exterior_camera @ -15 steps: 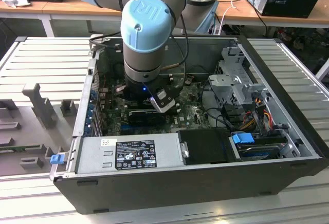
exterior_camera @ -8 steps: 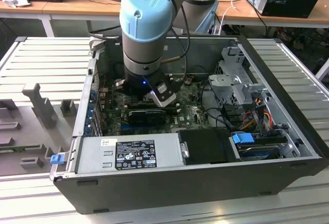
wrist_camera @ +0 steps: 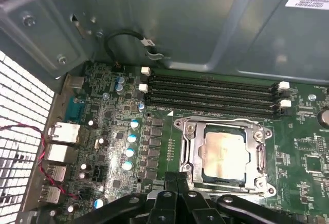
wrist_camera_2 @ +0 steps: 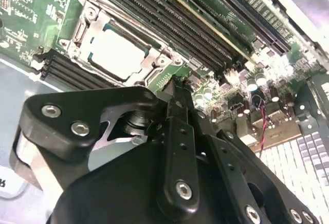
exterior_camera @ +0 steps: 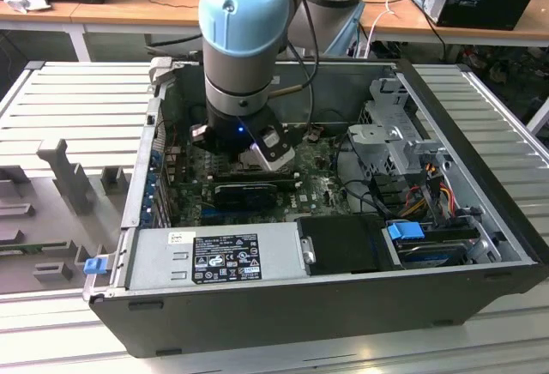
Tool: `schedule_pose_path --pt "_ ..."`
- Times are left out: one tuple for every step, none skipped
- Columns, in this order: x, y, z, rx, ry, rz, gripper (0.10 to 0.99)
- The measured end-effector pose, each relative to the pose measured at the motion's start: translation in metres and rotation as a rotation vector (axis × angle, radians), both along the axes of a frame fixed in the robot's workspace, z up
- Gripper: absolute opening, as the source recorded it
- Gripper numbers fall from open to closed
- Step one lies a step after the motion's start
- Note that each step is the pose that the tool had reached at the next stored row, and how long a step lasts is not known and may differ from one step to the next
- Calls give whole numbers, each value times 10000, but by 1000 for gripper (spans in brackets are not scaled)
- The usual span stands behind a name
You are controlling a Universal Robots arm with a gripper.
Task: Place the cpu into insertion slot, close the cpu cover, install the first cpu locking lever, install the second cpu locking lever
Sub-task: 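Install the second cpu locking lever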
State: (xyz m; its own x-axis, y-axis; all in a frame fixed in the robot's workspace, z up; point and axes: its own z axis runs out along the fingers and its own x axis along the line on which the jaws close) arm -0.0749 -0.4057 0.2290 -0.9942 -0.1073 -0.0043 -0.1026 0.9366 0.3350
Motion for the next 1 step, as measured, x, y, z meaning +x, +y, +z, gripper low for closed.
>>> schedule_pose_path --pt "0 0 0 2 -1 0 106"
